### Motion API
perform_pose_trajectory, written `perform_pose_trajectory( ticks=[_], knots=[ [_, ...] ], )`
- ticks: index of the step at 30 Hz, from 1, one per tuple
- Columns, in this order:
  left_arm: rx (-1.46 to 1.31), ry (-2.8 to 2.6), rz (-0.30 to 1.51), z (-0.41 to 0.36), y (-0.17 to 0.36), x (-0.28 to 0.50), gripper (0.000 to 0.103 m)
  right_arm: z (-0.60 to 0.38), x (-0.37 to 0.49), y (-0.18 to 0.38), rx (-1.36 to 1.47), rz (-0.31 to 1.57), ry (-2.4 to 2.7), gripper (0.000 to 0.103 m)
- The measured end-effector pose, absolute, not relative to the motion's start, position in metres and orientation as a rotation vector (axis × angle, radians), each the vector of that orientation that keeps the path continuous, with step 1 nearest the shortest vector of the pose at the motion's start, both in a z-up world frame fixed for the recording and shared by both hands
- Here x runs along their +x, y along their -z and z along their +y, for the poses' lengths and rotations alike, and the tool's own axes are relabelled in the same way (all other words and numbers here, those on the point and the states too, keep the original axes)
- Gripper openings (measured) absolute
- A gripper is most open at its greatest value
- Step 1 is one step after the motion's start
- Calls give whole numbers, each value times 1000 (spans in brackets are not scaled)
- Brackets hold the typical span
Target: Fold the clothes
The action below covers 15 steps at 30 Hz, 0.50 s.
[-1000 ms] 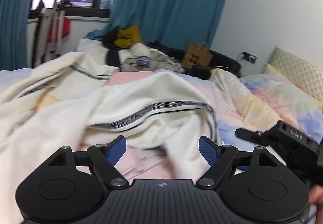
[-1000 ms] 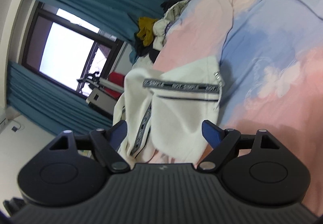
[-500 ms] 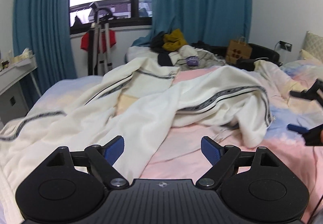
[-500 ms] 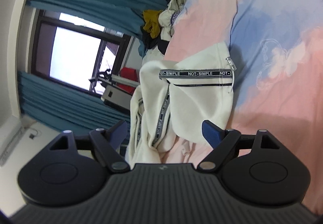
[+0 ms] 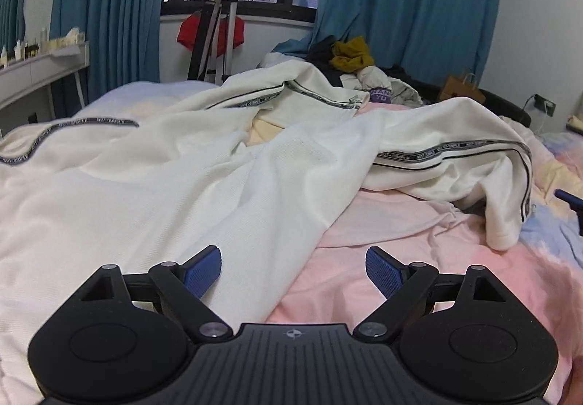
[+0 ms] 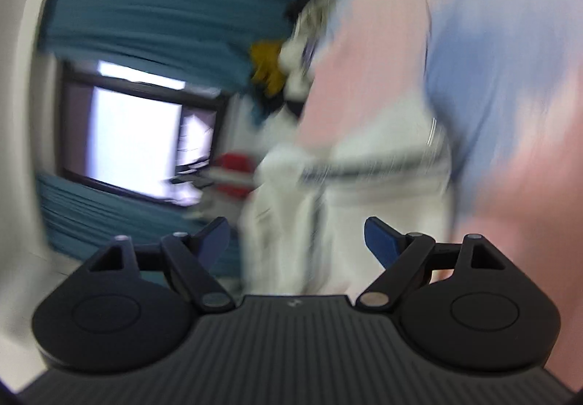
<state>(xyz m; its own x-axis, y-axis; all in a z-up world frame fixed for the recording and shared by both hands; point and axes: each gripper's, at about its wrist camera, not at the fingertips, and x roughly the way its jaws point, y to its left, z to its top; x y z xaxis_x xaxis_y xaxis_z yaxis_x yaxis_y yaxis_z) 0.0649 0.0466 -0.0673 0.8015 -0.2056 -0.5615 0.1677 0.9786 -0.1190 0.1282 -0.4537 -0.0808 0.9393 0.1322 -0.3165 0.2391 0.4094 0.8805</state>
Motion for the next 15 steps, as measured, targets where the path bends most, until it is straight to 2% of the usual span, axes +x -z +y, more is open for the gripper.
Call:
perform_pose_trajectory(
  ticks=[4, 6, 15],
  knots=[
    [-74, 204, 617, 46, 71, 72, 89, -430, 151, 47, 686, 370, 207, 84],
    [-72, 207, 618, 44, 72, 75, 89, -417, 166, 42, 541, 389, 160, 84],
    [-112, 213, 615, 44, 75, 75, 90, -403, 219, 75, 283, 548, 124, 82]
  ],
)
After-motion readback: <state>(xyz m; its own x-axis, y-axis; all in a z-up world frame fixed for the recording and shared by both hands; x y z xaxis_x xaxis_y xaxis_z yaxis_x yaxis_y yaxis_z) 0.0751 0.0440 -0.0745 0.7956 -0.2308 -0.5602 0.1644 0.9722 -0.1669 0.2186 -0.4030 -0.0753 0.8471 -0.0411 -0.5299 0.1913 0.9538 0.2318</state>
